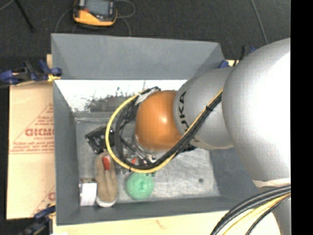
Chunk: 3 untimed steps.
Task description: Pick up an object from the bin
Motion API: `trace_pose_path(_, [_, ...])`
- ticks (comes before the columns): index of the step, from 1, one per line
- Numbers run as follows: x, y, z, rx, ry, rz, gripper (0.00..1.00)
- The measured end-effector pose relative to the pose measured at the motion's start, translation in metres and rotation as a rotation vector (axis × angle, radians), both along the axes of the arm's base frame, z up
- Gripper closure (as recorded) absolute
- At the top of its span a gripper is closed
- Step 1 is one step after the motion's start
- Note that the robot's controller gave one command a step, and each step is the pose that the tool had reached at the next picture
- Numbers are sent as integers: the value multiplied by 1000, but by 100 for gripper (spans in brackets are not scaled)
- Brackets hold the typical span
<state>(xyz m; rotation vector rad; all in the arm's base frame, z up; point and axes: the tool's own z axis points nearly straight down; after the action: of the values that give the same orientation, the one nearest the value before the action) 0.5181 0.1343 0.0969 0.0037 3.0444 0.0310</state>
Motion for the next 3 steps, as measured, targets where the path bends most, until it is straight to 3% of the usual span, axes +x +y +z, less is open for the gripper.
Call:
trace_pose_path(1, [-14,8,-10,2,46,15,0])
trace_pose_path(2, [-28,-1,-25,-18,96,6,100])
trace_pose_path(3, [-28,-1,-25,-18,96,5,100])
